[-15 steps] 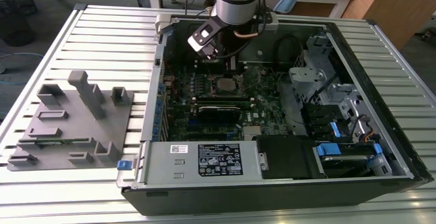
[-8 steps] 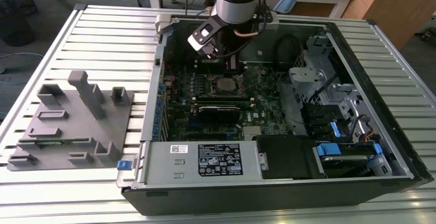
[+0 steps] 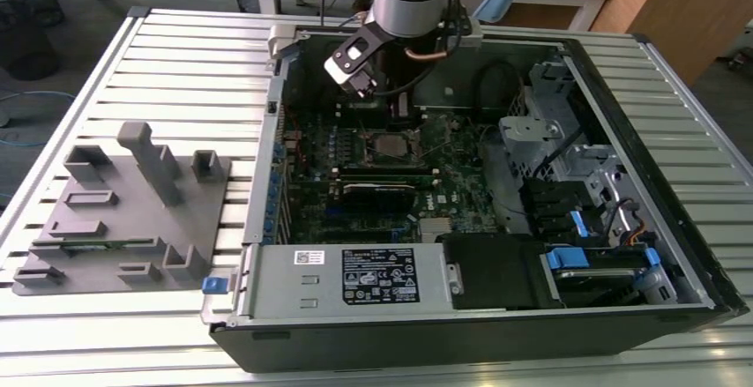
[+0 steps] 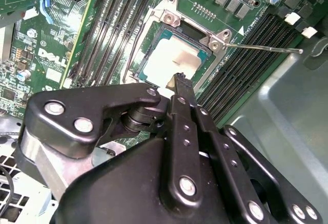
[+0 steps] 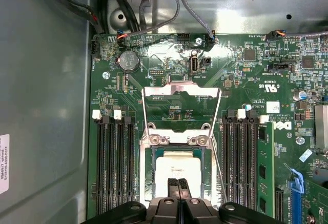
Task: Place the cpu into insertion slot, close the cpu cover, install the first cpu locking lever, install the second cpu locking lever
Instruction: 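Close the cpu cover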
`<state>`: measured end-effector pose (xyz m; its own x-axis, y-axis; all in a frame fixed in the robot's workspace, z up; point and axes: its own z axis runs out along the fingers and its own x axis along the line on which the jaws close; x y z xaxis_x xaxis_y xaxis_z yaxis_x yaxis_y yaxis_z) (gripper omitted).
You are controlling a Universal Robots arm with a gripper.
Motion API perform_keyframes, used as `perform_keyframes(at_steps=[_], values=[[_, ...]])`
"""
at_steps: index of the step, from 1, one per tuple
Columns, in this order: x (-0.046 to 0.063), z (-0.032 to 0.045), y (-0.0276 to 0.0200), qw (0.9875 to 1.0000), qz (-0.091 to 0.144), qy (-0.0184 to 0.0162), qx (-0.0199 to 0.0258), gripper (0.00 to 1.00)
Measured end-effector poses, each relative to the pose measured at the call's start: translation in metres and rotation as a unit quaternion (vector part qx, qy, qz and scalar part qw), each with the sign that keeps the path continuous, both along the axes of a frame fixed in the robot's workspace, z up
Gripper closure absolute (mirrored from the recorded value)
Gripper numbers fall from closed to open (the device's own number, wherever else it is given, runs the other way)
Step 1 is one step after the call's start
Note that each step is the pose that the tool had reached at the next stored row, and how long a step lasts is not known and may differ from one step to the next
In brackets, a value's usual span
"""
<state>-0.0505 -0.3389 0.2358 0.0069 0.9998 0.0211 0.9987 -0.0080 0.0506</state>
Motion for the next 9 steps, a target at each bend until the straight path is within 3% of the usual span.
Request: perform_keyframes(at_steps=[9], values=[[0.0000, 0.0045, 0.0000, 1.0000, 0.000, 0.0000, 0.0000, 0.89]])
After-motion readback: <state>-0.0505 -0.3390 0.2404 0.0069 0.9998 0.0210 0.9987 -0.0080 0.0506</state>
